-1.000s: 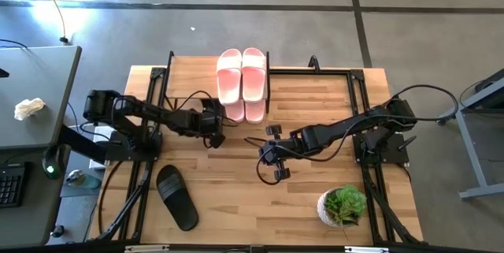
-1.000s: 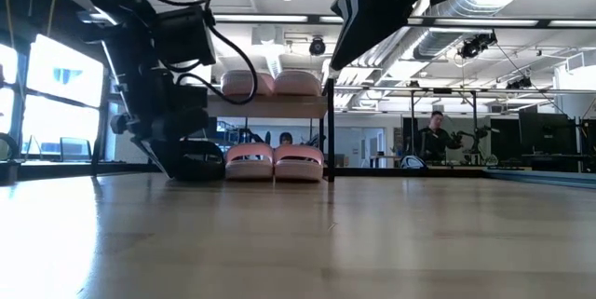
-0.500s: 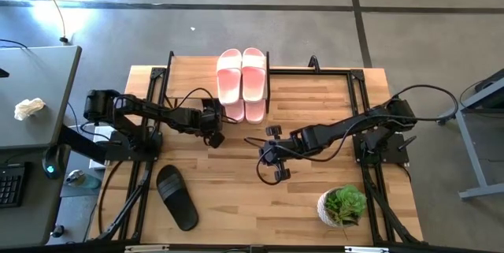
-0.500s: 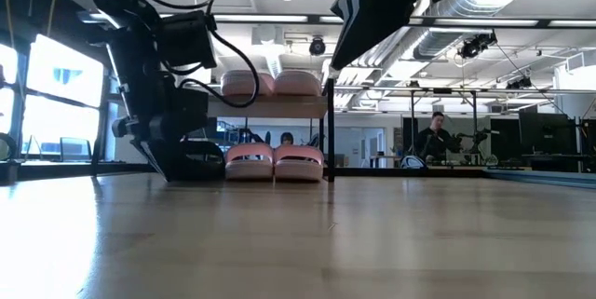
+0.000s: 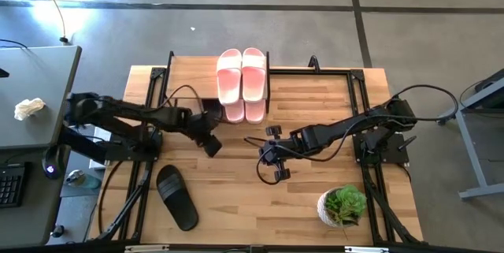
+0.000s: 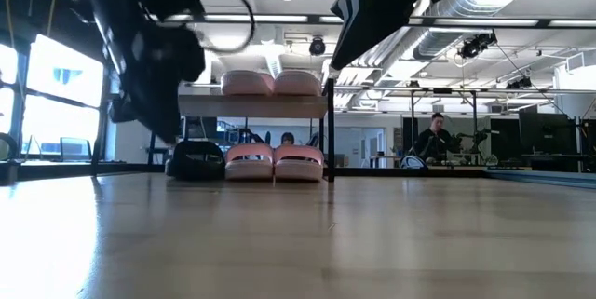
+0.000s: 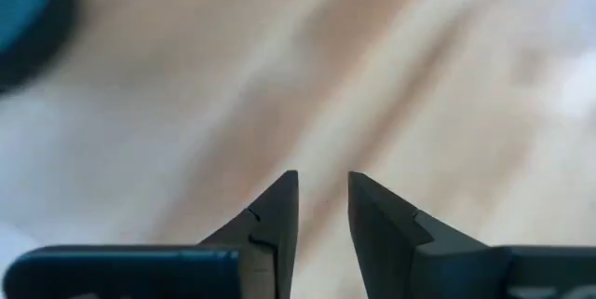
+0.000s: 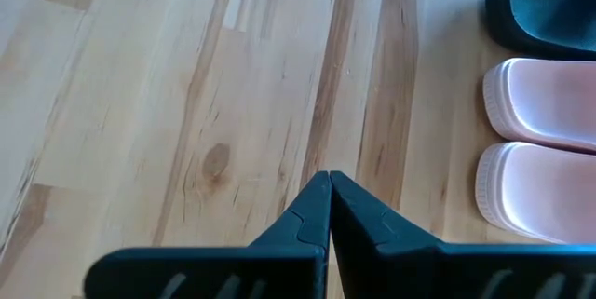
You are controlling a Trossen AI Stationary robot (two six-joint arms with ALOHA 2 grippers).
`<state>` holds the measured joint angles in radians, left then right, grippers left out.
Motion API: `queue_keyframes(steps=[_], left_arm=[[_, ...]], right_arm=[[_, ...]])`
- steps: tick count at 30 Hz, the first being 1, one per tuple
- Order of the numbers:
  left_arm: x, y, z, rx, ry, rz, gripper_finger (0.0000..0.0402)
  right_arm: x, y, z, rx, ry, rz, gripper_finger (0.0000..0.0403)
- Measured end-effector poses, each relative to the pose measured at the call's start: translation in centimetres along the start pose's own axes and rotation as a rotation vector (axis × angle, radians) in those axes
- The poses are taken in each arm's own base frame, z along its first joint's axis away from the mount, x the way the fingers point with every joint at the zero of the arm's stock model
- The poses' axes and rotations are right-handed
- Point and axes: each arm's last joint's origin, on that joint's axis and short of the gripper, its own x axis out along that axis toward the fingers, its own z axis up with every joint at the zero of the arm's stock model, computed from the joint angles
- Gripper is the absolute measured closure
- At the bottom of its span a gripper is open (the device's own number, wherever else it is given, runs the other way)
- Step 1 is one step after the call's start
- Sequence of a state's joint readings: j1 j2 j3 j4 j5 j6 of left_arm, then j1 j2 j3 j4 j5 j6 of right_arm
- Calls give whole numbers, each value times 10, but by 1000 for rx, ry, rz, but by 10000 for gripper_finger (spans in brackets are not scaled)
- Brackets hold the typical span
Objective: Pick and place slides into the shelf
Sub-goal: Put the black slide under the shelf
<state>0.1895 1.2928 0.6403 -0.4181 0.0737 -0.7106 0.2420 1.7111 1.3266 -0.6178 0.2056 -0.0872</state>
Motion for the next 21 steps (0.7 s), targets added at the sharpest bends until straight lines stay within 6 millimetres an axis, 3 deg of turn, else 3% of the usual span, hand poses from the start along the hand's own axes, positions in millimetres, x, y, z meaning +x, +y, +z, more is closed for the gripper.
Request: queue_keyframes(steps=[6, 14, 21], left_arm=[[-36, -25, -20, 38, -10, -223, 314], [-68, -66, -53, -16, 212, -627, 314], [-89, -92, -79, -43, 232, -623, 314]], right_arm=[[0, 0, 0, 0, 0, 0, 403], [0, 0, 2, -20, -20, -2, 403], [0, 0, 4, -17, -39, -4, 403]])
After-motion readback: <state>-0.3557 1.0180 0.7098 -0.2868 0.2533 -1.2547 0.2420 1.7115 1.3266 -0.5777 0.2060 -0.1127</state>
